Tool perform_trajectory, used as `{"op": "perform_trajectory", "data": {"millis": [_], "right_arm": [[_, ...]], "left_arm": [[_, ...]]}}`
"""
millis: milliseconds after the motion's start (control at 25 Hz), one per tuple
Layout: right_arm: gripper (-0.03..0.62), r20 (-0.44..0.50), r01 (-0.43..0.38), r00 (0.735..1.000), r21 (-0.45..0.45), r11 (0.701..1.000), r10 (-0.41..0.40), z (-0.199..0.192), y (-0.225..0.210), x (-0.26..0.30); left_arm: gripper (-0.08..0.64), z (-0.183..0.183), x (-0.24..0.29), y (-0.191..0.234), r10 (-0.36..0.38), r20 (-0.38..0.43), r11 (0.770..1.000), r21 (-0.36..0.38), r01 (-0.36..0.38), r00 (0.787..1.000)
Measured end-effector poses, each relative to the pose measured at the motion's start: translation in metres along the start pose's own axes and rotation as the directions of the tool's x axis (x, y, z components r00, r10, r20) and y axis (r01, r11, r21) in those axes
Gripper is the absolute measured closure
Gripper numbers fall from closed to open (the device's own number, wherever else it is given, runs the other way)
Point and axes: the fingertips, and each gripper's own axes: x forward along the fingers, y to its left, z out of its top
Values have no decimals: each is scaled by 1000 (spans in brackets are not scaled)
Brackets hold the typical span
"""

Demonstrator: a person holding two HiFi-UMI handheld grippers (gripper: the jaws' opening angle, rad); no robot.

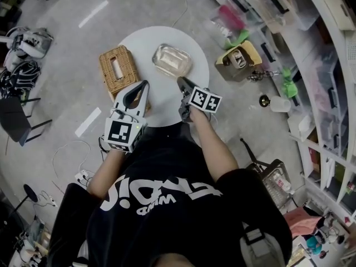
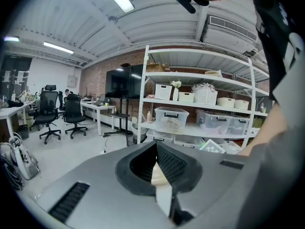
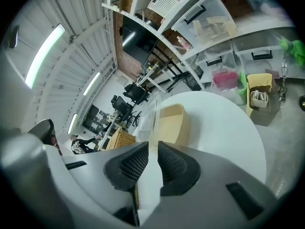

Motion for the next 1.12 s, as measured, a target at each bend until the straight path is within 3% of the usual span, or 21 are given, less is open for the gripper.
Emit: {"op": "perform_trajectory", "data": {"millis": [320,640,1120], "right_arm": [[554,36,-116,992,-43,992,118,13,36,-14],[561,76,-171,978,-226,959,192,44,87,-38],[561,239,-41,950,-543,839,201,103,157,-137]], "left_arm": [[558,0,-5,-3,9,3,1000,-21,-9,1000],[558,3,-12,3,43,21,998,-51,-42,999],[558,40,-22,-4,57,107,997,-60,-50,993]]}}
